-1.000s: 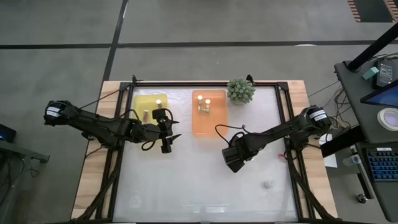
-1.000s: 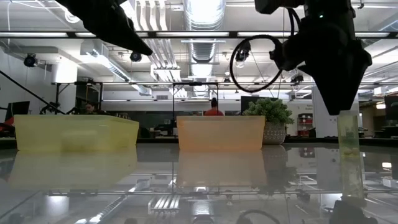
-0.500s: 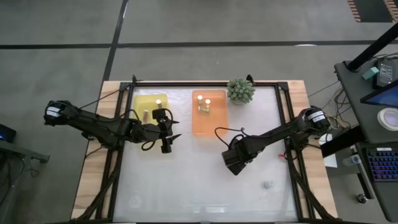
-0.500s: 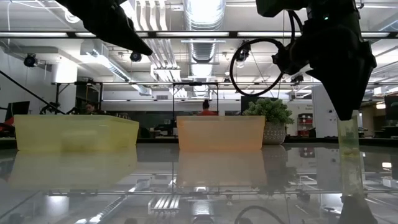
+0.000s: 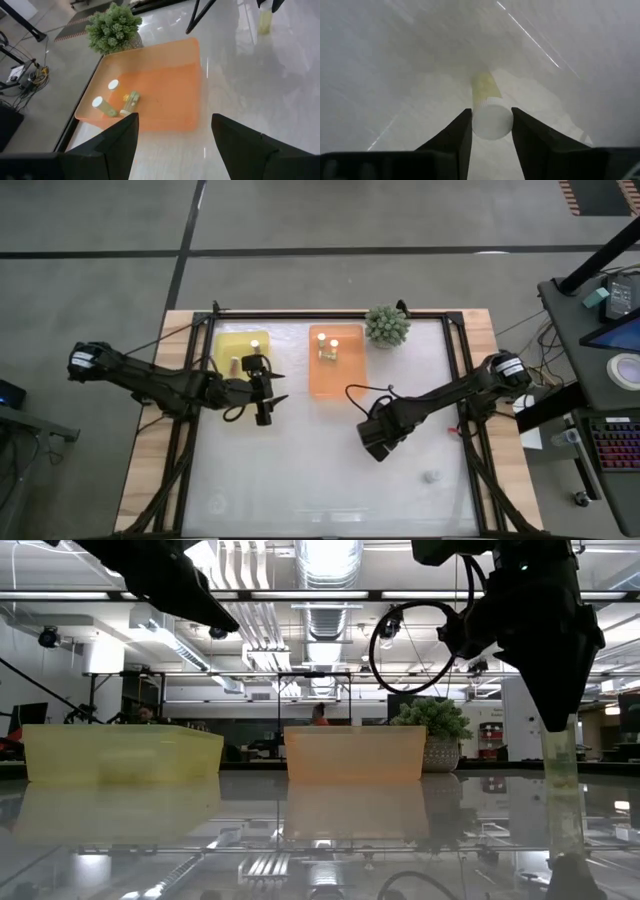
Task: Pick and place medicine bottles into bin by pill shape (circle, oval)
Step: Put the yellow tablet bottle into the orange bin
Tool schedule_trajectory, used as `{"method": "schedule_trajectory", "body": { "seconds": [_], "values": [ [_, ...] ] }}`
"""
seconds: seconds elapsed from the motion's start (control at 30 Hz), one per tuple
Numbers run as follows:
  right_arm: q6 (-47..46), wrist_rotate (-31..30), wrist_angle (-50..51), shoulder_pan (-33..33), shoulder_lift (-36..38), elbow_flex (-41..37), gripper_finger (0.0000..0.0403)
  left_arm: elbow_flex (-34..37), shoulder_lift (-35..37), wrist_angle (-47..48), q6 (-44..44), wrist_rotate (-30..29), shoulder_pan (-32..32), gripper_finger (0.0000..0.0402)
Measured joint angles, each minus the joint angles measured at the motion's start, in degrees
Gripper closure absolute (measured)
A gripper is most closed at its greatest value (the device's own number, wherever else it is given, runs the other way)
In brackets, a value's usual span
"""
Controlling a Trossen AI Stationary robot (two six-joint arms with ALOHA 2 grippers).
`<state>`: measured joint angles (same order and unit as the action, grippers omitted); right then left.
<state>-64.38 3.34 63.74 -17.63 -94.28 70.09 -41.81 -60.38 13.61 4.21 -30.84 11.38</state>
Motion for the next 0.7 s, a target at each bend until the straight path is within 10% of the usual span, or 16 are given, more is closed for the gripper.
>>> {"method": "schedule_trajectory", "body": {
  "seconds": [0.7],
  "values": [
    [14.0,0.1,14.0,12.4,0.5,24.4,0.0291,6.1,13.2,-13.7,10.2,-2.5,-0.2,0.0166]
  ]
}}
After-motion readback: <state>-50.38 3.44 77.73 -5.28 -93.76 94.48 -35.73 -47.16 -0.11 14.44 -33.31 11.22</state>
